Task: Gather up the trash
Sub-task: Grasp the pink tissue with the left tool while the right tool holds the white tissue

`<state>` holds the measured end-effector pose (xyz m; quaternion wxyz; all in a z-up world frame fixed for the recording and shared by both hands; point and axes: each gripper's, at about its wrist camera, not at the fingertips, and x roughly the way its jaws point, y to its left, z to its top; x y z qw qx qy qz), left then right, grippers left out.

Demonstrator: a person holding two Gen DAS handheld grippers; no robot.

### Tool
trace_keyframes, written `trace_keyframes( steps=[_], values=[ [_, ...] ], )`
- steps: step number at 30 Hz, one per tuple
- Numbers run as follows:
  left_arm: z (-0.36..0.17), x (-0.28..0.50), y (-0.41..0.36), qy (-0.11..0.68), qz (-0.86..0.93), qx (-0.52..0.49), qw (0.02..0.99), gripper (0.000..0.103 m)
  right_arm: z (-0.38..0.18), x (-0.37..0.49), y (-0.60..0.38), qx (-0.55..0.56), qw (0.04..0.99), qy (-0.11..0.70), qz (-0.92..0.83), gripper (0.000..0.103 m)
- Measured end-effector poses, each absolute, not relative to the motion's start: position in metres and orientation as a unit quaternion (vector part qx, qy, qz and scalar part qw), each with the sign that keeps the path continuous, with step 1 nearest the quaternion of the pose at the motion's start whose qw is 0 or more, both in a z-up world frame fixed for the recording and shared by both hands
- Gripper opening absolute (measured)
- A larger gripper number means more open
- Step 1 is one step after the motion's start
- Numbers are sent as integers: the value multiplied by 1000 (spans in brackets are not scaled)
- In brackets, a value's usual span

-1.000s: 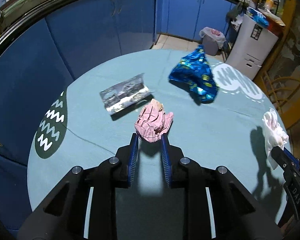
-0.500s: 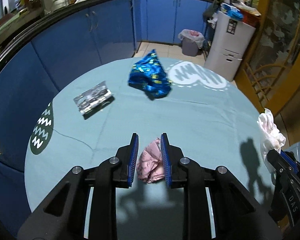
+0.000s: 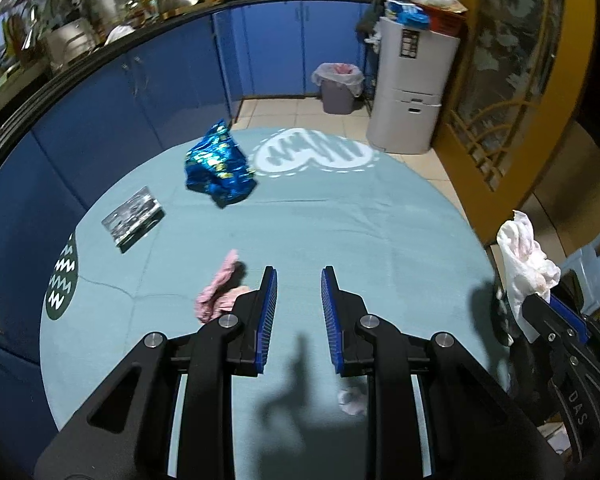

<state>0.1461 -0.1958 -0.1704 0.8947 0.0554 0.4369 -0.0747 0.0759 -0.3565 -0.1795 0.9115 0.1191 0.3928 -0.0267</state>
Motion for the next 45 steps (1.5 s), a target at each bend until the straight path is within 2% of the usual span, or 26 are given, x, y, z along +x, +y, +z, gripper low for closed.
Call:
trace_keyframes(
  steps=[18,30,31,32,33,36,43,45],
  values=[
    [-167,124,-267,421,-127,99,893,24,-191,47,-414,162,906,385,-63,14],
    [-165,139,-204,401,-178,68,896,26,-196,60,-400,159,906,390,-45,14],
    [-166,142,-196,401,-168,71,898,35,-197,62,-397,159,906,390,-41,14],
    [-168,146,-188,403,-158,71,899,72,-197,65,-392,158,906,391,-36,14],
    [-170,151,-181,406,-153,66,899,95,-197,67,-389,156,906,392,-32,14],
    [-177,162,-152,403,-139,37,904,97,-198,74,-374,144,906,397,-22,14],
    [-209,177,-140,435,-110,78,890,97,-200,89,-356,131,904,407,-11,14],
    [-222,180,-140,445,-99,94,885,90,-200,92,-353,129,903,409,-10,14]
  ],
)
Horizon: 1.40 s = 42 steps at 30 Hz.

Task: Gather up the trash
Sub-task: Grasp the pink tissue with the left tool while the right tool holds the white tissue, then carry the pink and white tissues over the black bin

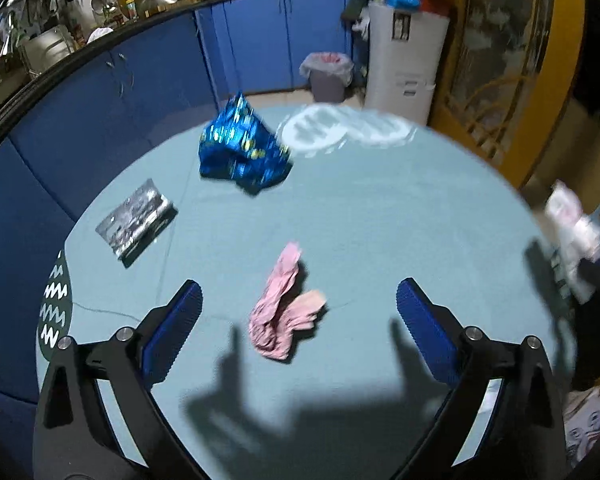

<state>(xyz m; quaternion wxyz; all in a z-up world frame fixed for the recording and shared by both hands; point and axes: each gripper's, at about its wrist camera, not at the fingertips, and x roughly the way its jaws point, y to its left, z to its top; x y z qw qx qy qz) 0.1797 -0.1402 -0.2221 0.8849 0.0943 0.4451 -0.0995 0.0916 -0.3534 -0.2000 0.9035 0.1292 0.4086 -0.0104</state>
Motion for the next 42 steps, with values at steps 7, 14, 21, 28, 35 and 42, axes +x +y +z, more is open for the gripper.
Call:
trace_keyframes(
  steps=[7,14,21,28,35,42],
  values=[
    [-241,187,-134,471,-85,98,873,35,-199,96,-348,125,903,410,-8,14],
    [-216,182,-147,457,-90,82,881,13,-194,91,-348,124,906,404,-9,14],
    [-199,164,-186,439,-122,95,885,13,-188,76,-364,132,909,394,-23,14],
    [-194,147,-219,432,-146,115,882,13,-186,58,-390,151,910,383,-45,14],
    [-192,133,-252,425,-172,135,878,13,-189,43,-414,171,909,375,-63,14],
    [-193,117,-292,420,-205,160,869,13,-196,29,-440,188,905,372,-87,14]
  ],
)
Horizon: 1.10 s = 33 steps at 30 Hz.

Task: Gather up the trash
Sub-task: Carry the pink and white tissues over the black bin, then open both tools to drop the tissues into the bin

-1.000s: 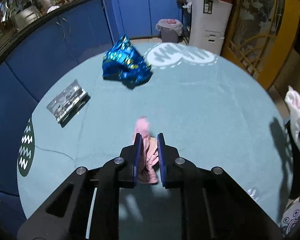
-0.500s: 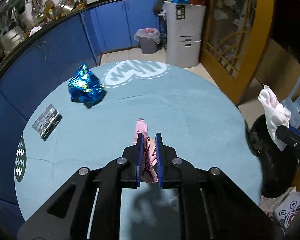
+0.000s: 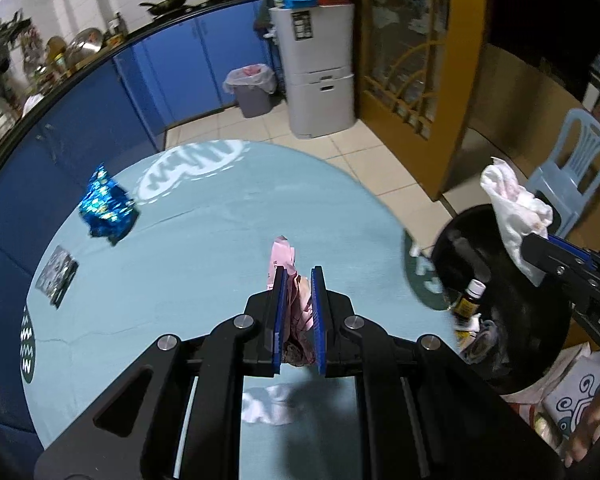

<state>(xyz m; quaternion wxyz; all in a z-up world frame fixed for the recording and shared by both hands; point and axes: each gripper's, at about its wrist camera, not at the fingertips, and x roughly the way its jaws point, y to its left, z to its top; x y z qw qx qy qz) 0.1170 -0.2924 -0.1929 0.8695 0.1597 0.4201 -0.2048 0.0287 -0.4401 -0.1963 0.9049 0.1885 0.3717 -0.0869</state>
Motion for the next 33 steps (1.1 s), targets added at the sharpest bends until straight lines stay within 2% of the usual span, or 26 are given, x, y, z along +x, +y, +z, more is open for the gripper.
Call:
trace_keyframes(
  steps=[16,23,24,25,26,28,33],
  values=[
    [-197,87,-380,416,-276,200,843,13,-214,2,-490,217,894,369,-133,14],
    [-200,88,-401,429,-289,203,831,16,-221,-3,-505,228,888,371,-150,14],
    [-202,89,-403,435,-290,200,828,19,-222,-3,-506,229,887,372,-151,14],
    [-203,90,-404,438,-292,198,827,30,-223,-4,-507,230,886,373,-152,14],
    [-203,90,-403,439,-292,195,827,56,-224,-4,-508,231,885,374,-154,14],
    [-200,92,-399,429,-278,183,840,99,-227,-3,-510,234,883,377,-157,14],
    [-196,100,-391,422,-269,169,849,99,-234,1,-512,240,874,391,-160,15]
  ],
)
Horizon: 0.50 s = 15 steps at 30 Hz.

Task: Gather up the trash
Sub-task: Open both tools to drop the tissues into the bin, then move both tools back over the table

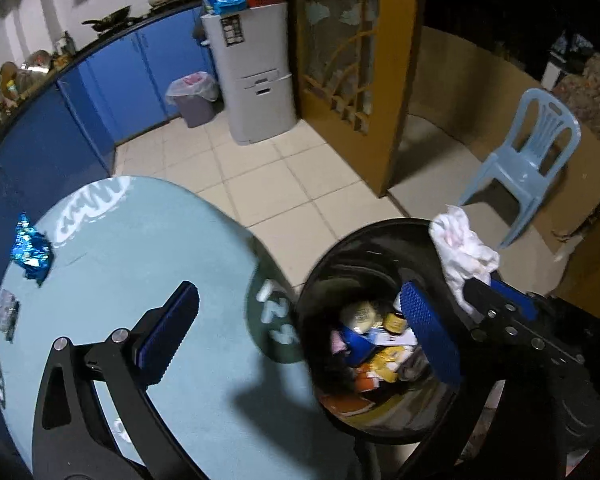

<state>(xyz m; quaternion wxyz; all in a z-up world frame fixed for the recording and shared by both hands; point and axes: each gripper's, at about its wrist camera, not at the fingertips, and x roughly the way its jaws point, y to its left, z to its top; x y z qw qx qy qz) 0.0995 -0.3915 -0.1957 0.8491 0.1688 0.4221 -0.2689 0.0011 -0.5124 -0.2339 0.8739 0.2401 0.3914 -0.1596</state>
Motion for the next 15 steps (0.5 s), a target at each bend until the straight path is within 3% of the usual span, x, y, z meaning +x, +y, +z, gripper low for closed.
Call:
trace_keyframes(
  steps=[5,6,9,15],
  values=[
    [-197,109,-375,432,-246,153,854,99,-239,9,-506,232,871,403,-156,15],
    [-197,111,-371,432,-242,153,856,99,-239,10,-505,229,871,405,-157,25],
    [-195,114,-358,432,-233,144,859,99,-239,12,-503,226,873,403,-156,92],
    [-186,128,-324,425,-208,122,873,99,-231,20,-490,210,878,402,-153,92]
  ],
)
